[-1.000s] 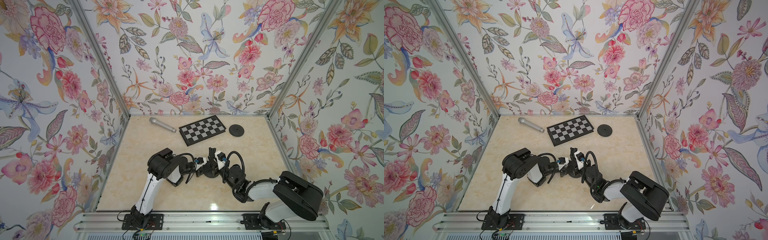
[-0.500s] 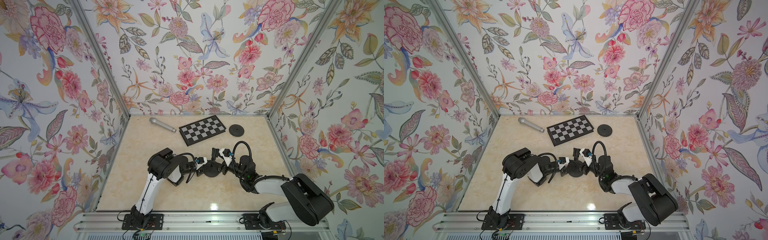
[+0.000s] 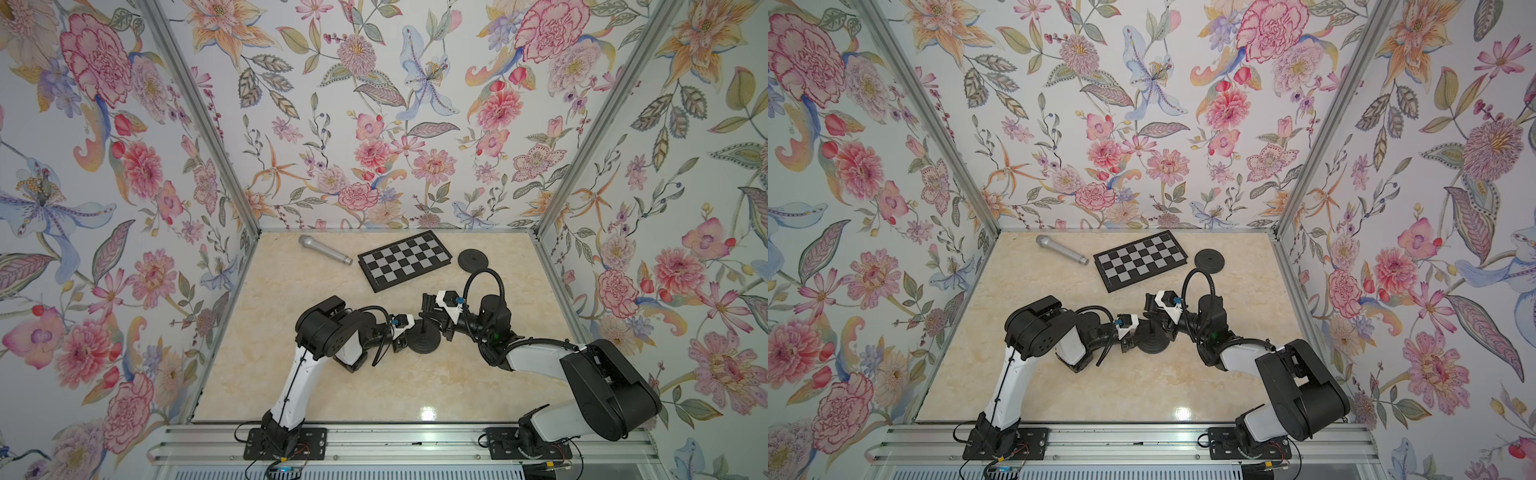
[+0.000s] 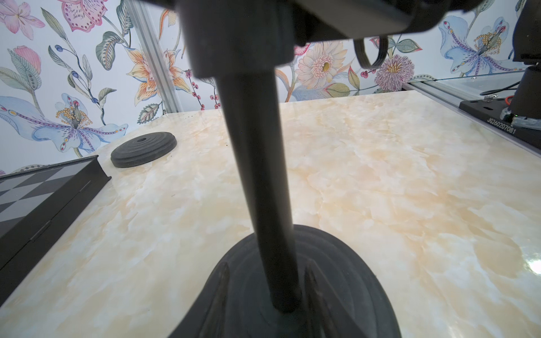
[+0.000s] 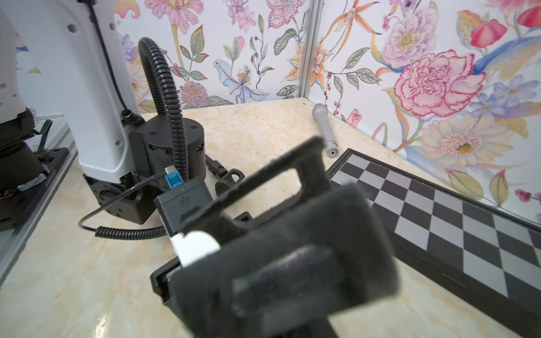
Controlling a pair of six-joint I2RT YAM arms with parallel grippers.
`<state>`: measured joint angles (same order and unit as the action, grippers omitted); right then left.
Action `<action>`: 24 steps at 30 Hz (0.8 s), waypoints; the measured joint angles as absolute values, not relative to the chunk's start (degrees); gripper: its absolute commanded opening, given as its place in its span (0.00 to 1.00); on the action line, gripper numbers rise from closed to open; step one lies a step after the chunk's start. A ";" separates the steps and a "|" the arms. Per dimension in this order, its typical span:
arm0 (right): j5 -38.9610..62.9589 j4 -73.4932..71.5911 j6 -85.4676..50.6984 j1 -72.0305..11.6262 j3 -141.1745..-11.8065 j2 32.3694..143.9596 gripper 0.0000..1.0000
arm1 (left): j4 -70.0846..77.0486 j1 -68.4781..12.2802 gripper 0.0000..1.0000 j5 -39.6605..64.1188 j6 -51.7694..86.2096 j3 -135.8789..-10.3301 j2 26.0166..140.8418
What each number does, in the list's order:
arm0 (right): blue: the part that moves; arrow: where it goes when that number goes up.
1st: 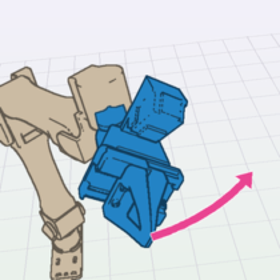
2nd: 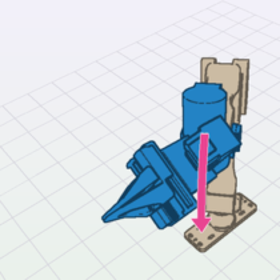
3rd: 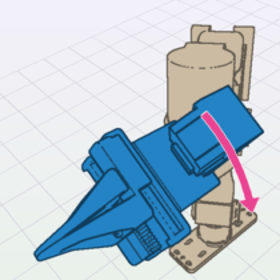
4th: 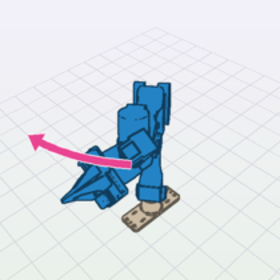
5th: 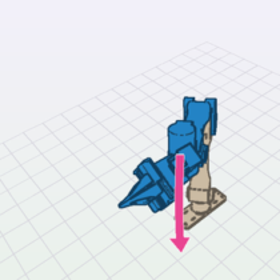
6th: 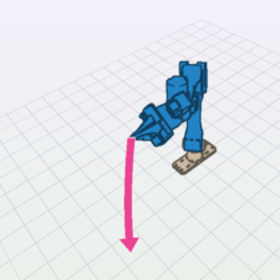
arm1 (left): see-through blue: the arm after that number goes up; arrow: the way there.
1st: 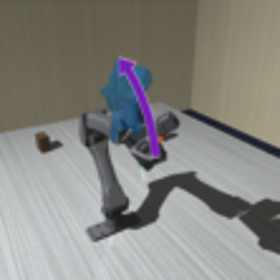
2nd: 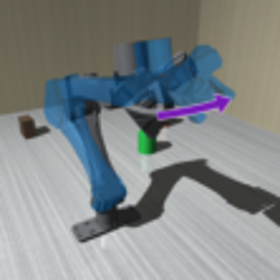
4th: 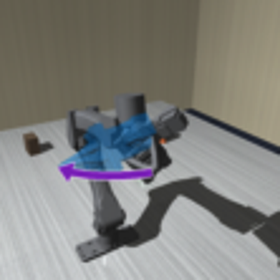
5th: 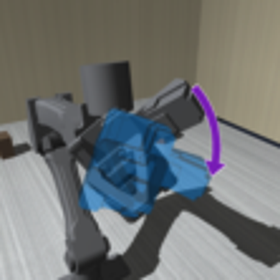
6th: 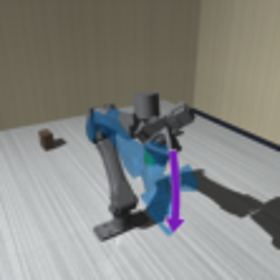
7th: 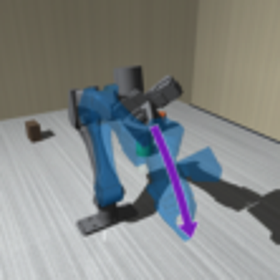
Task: Assemble a microphone stand
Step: Screw the microphone stand pole into the microphone stand base.
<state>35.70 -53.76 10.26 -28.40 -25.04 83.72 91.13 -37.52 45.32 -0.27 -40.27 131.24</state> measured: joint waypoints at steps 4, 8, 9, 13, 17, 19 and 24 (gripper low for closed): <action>9.15 -62.46 6.11 -40.23 -19.66 82.63 0.00 | 91.15 -37.52 0.43 45.50 -0.27 -40.27 131.24; -15.42 -70.41 1.72 -51.07 -18.83 87.24 0.00 | 91.18 -37.50 0.43 46.74 -0.25 -40.27 131.24; -19.77 -72.49 1.58 -52.99 -19.11 88.86 0.06 | 91.18 -37.50 0.43 46.96 -0.25 -40.27 131.22; -25.80 -76.84 2.00 -55.35 -19.75 91.83 0.31 | 91.18 -37.45 0.43 47.24 -0.25 -40.27 131.15; -15.27 -74.48 2.04 -51.00 -17.67 89.97 0.48 | 91.13 -37.45 0.43 46.72 -0.91 -40.36 131.15; -4.56 -70.39 2.61 -45.41 -15.92 87.46 0.50 | 90.96 -37.45 0.43 46.46 -0.91 -40.53 131.15; 19.68 -59.29 8.25 -32.95 -16.91 81.08 0.54 | 90.74 -37.45 0.44 46.26 -0.97 -40.66 131.15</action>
